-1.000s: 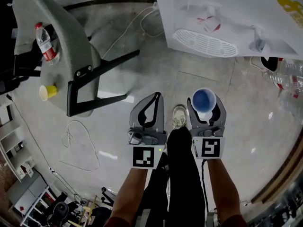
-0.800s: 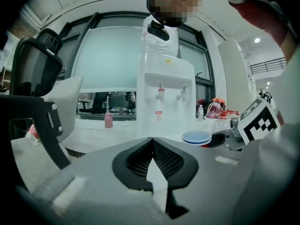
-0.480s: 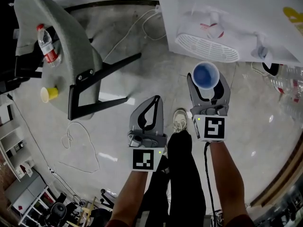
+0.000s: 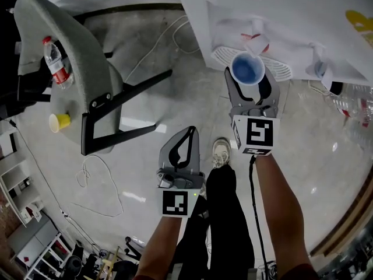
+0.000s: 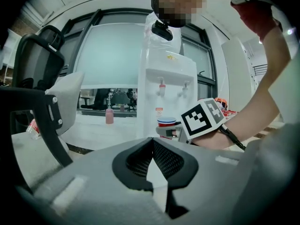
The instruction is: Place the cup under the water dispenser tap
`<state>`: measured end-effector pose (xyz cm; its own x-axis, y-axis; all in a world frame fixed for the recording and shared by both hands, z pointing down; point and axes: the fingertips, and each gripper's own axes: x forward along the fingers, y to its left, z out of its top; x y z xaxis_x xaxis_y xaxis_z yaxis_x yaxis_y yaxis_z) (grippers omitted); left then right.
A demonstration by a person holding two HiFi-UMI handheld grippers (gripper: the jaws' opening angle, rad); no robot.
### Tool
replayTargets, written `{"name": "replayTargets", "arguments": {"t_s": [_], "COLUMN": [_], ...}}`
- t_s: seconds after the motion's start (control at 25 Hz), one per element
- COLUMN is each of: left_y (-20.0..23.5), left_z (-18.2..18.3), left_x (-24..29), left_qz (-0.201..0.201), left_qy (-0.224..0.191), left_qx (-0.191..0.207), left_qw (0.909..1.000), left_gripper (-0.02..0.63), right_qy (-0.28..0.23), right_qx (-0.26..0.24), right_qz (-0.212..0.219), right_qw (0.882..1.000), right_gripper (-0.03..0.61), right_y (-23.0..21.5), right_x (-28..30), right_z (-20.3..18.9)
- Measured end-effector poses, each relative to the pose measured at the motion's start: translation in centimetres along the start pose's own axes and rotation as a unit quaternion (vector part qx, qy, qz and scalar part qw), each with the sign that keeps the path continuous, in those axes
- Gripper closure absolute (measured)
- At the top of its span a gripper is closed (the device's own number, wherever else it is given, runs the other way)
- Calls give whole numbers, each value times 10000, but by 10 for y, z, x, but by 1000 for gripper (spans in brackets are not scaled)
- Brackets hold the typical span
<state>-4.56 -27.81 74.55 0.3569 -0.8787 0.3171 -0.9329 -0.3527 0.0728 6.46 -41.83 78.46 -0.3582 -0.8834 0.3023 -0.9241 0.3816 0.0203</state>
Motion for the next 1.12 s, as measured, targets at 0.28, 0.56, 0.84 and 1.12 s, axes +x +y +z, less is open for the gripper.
{"name": "replayTargets", "arguments": {"t_s": [0.28, 0.56, 0.84, 1.12], "left_y": [-5, -5, 0, 4], "left_z": [-4, -9, 0, 30], "left_x": [1, -2, -9, -31], "left_qz": [-81, -112, -46, 0], "left_qy": [2, 85, 52, -10], "left_qx": [48, 28, -65, 14], "left_qw": [10000, 9999, 10000, 10000], "left_gripper": [611, 611, 611, 612], "right_qy": [-35, 49, 246, 474], "right_qx": [154, 74, 155, 302], "right_qz": [-251, -342, -424, -520], "right_qw": [9996, 9994, 9987, 9971], "right_gripper": [284, 260, 202, 202], "right_y": [-8, -7, -7, 6], "right_x": [21, 24, 12, -41], "right_z": [-3, -7, -12, -18]}}
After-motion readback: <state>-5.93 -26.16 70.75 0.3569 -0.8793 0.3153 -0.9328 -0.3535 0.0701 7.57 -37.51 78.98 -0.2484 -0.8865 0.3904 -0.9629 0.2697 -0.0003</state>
